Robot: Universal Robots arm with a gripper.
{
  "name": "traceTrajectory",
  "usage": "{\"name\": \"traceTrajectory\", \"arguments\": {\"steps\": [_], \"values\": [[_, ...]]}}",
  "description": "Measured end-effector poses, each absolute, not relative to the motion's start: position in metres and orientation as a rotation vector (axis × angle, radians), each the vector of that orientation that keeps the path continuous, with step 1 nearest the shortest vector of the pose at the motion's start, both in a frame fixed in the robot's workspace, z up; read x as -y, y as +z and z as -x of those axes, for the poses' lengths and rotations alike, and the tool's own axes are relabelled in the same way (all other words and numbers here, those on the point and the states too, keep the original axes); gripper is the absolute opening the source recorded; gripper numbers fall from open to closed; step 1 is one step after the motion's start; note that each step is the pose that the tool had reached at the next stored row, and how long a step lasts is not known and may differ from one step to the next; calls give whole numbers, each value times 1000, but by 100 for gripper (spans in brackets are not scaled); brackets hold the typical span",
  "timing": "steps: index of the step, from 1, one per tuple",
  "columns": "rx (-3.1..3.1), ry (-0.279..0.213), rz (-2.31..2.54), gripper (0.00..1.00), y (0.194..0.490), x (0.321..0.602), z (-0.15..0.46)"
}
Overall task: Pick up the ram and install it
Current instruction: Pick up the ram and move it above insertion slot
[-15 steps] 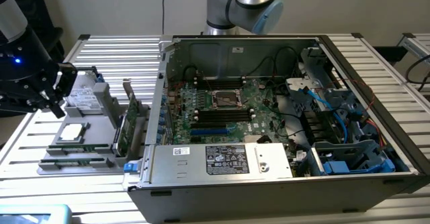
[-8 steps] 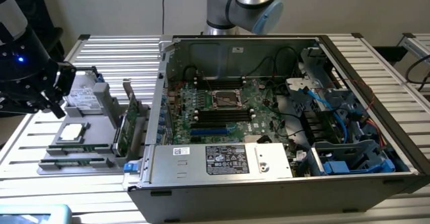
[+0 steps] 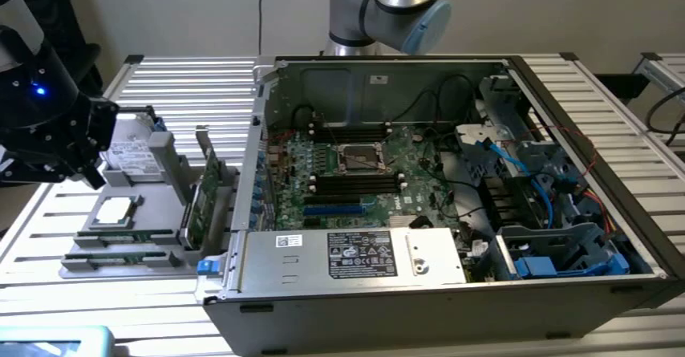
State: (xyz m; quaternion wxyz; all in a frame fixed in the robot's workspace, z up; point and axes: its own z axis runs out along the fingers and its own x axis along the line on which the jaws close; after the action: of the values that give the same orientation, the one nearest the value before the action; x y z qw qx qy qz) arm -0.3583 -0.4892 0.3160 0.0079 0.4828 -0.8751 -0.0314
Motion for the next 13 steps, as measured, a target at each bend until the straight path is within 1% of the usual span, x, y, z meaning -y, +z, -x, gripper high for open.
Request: {"name": "traceTrajectory", "arguments": {"steps": [13], "values": [[2548,-79,-1827,11,316,489,358]]}}
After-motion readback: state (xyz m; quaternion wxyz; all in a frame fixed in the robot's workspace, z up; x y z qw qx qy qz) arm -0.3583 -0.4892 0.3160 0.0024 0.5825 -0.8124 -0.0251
